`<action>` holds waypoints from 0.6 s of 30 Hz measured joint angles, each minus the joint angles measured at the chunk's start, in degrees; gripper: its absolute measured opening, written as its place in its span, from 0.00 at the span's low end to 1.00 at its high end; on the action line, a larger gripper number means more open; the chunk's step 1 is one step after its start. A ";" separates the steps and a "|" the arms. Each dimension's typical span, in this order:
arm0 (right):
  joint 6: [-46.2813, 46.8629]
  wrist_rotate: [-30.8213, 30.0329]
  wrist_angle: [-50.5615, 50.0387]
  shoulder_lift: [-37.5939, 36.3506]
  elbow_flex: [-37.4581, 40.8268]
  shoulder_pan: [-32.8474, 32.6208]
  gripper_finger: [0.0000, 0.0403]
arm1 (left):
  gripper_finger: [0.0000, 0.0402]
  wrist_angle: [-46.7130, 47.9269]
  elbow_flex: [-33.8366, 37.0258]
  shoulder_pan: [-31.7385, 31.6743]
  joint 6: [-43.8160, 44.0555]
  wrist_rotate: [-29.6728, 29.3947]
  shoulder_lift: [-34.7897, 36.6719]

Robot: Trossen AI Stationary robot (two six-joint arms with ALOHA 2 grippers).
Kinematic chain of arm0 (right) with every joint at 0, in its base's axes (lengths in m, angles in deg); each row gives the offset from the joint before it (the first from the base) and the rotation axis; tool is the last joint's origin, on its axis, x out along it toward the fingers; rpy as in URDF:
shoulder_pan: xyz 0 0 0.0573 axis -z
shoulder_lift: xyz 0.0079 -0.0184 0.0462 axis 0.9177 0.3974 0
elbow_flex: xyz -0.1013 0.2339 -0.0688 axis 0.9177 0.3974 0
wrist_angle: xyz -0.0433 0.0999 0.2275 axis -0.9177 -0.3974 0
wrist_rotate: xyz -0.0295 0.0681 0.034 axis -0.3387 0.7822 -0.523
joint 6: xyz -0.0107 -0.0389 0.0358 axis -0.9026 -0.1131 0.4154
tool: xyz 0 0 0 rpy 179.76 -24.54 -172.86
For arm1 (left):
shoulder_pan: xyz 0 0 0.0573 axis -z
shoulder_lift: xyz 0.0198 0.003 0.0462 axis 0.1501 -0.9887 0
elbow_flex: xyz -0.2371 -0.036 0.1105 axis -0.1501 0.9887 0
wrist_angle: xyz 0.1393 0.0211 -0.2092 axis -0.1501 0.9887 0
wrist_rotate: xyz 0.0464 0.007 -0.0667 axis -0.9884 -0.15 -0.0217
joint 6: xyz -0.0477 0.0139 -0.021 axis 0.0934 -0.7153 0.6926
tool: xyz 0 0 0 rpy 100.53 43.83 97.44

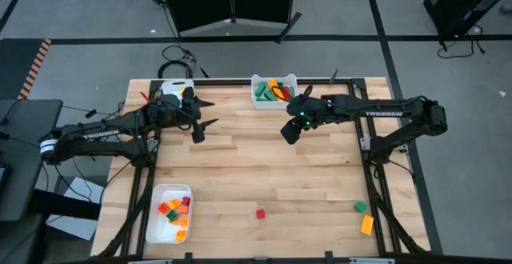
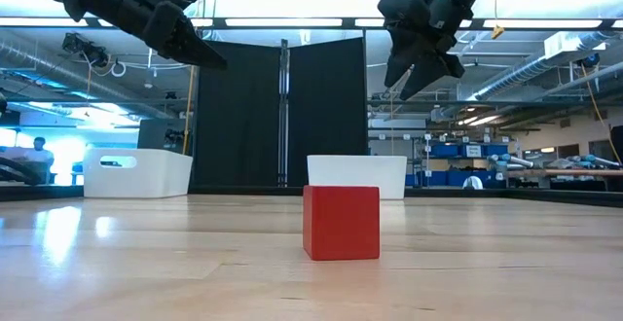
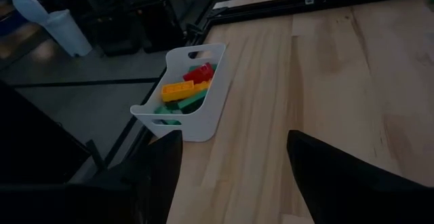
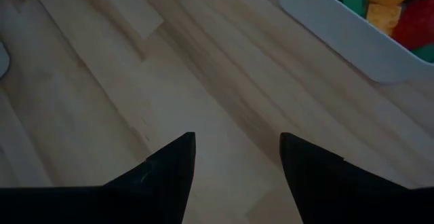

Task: Sort blocks by size
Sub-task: Put the red block into the top left white bin

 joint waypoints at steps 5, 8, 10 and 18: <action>-1.26 0.00 0.00 0.02 0.00 0.00 0.56 | 0.68 0.00 0.00 0.00 0.00 0.00 0.00; -1.27 0.02 0.00 0.02 0.00 -0.01 0.56 | 0.68 0.00 0.00 0.00 0.00 0.00 0.00; -1.34 0.02 0.00 0.02 0.00 0.00 0.56 | 0.68 0.00 0.00 0.00 0.00 0.00 0.00; -2.05 0.06 0.00 0.04 0.00 0.00 0.56 | 0.68 0.00 0.00 0.00 0.00 0.02 0.00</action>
